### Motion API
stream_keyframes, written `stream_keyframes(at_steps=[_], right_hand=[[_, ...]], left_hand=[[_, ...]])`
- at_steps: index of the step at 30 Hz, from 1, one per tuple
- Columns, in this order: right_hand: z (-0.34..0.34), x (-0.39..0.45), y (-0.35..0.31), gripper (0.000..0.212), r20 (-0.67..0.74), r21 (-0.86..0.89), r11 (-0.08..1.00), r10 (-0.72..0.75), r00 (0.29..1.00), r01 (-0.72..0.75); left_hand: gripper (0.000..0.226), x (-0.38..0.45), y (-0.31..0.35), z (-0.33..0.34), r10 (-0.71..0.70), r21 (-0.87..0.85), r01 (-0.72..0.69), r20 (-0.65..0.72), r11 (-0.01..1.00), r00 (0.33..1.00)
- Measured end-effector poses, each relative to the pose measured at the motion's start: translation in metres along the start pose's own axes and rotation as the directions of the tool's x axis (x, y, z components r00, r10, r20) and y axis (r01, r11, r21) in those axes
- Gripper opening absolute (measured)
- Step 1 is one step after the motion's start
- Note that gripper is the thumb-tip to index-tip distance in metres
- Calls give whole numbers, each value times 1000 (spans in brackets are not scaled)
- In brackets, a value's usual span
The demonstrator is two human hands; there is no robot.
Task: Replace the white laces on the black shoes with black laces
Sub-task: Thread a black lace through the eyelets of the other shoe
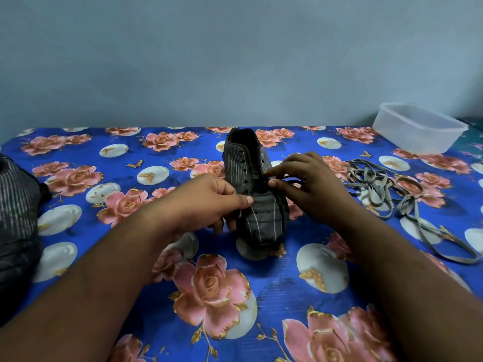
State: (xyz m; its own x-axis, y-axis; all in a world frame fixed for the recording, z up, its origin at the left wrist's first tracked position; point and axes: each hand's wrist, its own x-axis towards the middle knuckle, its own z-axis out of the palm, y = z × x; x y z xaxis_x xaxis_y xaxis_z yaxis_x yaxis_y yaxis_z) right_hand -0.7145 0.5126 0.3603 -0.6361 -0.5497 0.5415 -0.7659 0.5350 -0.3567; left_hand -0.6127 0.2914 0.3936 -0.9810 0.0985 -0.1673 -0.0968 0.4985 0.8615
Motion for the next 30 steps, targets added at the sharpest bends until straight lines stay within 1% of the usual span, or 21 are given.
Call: stream_keyframes(at_steps=[2, 4, 6, 9, 10, 12, 14, 16, 18, 19, 20, 21, 23, 24, 26, 29, 30], right_hand=[[0, 0, 0, 19, -18, 21, 1000, 1, 1000, -1], [0, 1, -1, 13, -21, 45, 999, 7, 1000, -6], [0, 1, 0, 5, -4, 130, 991, 41, 999, -40], [-3, 2, 2, 21, 26, 371, 916, 151, 988, -150], [-4, 2, 3, 22, 30, 418, 890, 187, 982, -182], [-6, 1, 6, 12, 36, 448, 863, 245, 969, -234], [-7, 1, 6, 5, 51, 432, 865, 260, 964, -256], [-8, 1, 2, 8, 93, 421, 870, 240, 966, -257], [-11, 0, -5, 23, 132, 437, 863, 218, 967, -254], [-11, -1, -7, 33, 128, 432, 869, 206, 970, -242], [-10, -1, -8, 38, 108, 400, 889, 195, 975, -222], [-9, -1, -8, 36, 83, 344, 918, 182, 980, -199], [-7, -1, -8, 15, 67, 240, 958, 146, 987, -158], [-7, 0, -9, 10, 76, 218, 965, 131, 988, -145], [-7, 0, -9, 11, 72, 200, 973, 104, 992, -116], [-9, 0, -9, 2, 45, 152, 987, 51, 998, -57], [-9, 0, -9, 3, 39, 123, 992, 38, 999, -42]], left_hand=[[37, 1, 1, 2, -2, -174, 0, -10, 985, 1000], [40, 3, 1, 3, -3, -235, -10, -56, 972, 998], [43, 5, -1, 4, 20, -195, -38, -93, 980, 995], [35, 6, -5, 6, 85, -155, -99, -92, 983, 992], [39, 6, -6, 6, 95, -154, -107, -82, 982, 992], [50, 6, -7, 7, 103, -152, -110, -59, 982, 993], [49, 6, -8, 7, 102, -142, -107, -44, 984, 994], [37, 7, -9, 7, 106, -146, -109, -29, 983, 994], [29, 9, -11, 7, 110, -150, -113, -24, 982, 994], [27, 10, -12, 7, 112, -152, -115, -25, 982, 993], [26, 10, -12, 7, 114, -156, -117, -27, 981, 993], [26, 10, -13, 7, 114, -160, -117, -29, 980, 993], [27, 10, -13, 7, 114, -163, -117, -33, 980, 993], [28, 11, -13, 7, 116, -159, -120, -35, 980, 993], [27, 12, -13, 8, 119, -155, -124, -40, 980, 992], [25, 13, -13, 9, 121, -153, -127, -49, 980, 991], [26, 13, -13, 9, 121, -150, -128, -50, 980, 991]])
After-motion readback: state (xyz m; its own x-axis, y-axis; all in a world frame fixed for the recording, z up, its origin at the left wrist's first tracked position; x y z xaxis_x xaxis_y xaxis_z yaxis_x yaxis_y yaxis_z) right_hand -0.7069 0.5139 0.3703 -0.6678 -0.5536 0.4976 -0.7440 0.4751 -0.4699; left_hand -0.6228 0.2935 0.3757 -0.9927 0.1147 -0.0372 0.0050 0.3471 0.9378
